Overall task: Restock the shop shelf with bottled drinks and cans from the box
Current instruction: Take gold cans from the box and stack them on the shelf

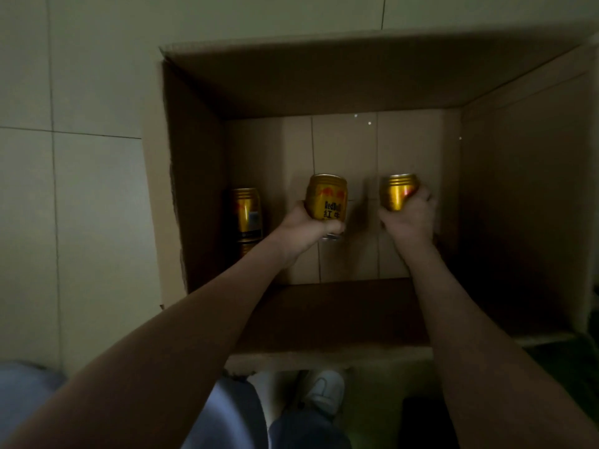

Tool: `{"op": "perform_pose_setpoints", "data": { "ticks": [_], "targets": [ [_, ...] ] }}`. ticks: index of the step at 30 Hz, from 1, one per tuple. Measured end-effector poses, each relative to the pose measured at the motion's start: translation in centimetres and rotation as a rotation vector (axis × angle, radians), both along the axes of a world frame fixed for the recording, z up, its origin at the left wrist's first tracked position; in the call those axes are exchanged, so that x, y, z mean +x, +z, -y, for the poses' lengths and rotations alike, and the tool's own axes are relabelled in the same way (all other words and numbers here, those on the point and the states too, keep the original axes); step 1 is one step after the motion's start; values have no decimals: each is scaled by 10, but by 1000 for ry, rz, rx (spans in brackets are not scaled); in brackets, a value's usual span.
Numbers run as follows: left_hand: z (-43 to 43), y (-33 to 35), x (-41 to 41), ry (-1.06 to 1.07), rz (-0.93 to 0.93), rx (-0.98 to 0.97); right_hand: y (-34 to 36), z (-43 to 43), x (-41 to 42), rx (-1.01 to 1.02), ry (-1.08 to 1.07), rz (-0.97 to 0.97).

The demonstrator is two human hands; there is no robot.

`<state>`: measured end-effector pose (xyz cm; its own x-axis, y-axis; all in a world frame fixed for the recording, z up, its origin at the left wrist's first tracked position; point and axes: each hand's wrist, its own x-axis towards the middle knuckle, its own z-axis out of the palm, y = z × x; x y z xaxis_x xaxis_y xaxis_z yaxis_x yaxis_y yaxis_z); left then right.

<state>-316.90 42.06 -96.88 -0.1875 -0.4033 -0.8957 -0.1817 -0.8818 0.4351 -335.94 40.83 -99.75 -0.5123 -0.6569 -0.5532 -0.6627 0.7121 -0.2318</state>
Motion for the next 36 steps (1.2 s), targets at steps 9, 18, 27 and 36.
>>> {"op": "perform_pose_setpoints", "data": {
  "ticks": [9, 18, 27, 36],
  "targets": [
    [30, 237, 52, 53, -85, -94, 274, -10, 73, -214, -459, 710],
    [75, 581, 82, -251, -286, -394, 630, -6, 94, -566, -624, 1199],
    [25, 809, 73, -373, -488, -668, 869, -80, 98, -897, -426, 1118],
    [-162, 952, 48, -443, -702, -864, 992, -285, 92, -1241, -293, 1007]
  ]
}}
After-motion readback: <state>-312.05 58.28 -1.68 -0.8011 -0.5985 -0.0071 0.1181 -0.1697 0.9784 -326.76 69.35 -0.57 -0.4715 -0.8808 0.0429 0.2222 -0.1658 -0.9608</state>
